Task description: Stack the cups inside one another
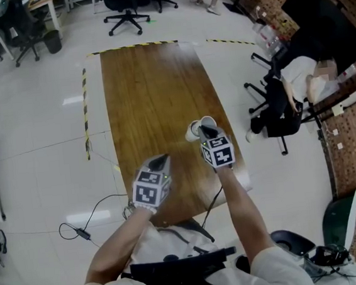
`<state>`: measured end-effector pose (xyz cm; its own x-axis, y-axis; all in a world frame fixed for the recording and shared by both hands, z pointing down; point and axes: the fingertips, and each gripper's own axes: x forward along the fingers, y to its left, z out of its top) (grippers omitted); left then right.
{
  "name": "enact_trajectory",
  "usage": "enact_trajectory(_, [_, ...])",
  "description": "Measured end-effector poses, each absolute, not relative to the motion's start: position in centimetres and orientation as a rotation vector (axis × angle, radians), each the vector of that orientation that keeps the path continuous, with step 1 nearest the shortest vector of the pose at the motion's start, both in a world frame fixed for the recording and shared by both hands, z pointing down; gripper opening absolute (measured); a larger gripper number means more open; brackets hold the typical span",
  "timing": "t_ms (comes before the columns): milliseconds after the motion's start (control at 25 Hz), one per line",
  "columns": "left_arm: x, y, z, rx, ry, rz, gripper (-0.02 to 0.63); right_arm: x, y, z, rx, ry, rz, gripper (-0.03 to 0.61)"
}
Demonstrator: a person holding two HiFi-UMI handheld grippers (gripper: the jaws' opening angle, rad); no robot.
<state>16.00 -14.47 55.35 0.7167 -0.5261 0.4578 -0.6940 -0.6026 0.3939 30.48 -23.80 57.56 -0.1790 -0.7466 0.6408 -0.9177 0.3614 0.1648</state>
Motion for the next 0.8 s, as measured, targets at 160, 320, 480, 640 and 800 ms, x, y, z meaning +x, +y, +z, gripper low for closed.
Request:
enact_trajectory(160, [15.7, -14.7, 55.7, 2.346, -0.945, 0.398, -0.003, 30.4, -24.1, 58.9, 1.407, -1.971, 0.349, 0.028])
enact_trajectory(320, [15.2, -14.7, 56.1, 2.333, -0.957, 0.397, -0.003, 29.9, -24.2, 60.2, 1.371, -1.954, 0.347, 0.031])
enact_trajectory(480, [14.8, -15.0, 56.4, 2.319, -0.966, 0.393, -0.003, 29.8, -24.5, 61.5, 1.350, -1.932, 0.343, 0.035])
enact_trajectory(640, [14.1, -15.3, 56.4, 2.309, -0.981, 0.390, -0.003, 29.6, -24.6, 62.5, 1.327, -1.907, 0.359, 0.041])
enact_trajectory(800, [13.7, -15.4, 56.3, 2.301, -0.992, 0.383, -0.003, 29.4, -24.4, 63.3, 1.320, -1.899, 0.377, 0.051])
